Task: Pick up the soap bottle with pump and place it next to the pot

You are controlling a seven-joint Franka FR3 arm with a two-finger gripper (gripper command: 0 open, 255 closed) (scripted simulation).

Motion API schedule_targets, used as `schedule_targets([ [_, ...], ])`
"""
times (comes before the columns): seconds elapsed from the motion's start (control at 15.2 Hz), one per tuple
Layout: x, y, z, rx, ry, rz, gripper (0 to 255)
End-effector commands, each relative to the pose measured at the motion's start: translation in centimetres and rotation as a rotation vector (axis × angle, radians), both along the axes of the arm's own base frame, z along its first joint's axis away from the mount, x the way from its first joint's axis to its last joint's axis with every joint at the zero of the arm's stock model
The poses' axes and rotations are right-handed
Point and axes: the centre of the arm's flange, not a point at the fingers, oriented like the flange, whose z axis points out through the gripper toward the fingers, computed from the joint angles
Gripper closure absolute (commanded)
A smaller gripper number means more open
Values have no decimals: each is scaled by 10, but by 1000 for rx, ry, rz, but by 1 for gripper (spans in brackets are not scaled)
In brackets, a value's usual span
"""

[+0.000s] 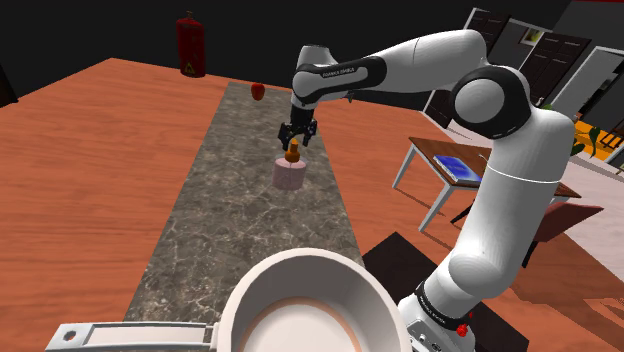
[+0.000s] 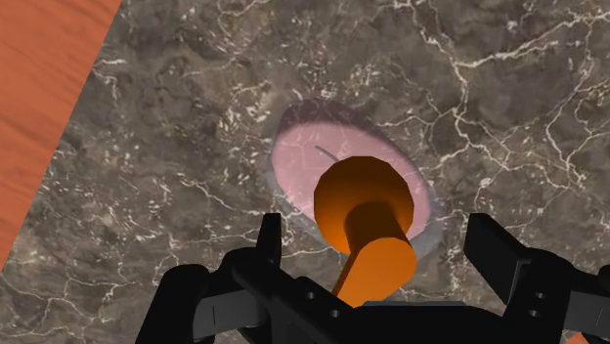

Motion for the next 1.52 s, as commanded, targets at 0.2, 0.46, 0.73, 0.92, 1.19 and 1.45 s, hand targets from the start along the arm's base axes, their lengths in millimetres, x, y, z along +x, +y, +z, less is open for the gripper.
schedule_targets([
  [0.2,0,0,0,0,0,0,255],
  [0.46,0,0,0,0,0,0,255],
  [0.73,0,0,0,0,0,0,255],
  [0.92,0,0,16,0,0,0,255],
  [1.19,0,0,37,0,0,0,255],
  [1.45,0,0,58,0,0,0,255],
])
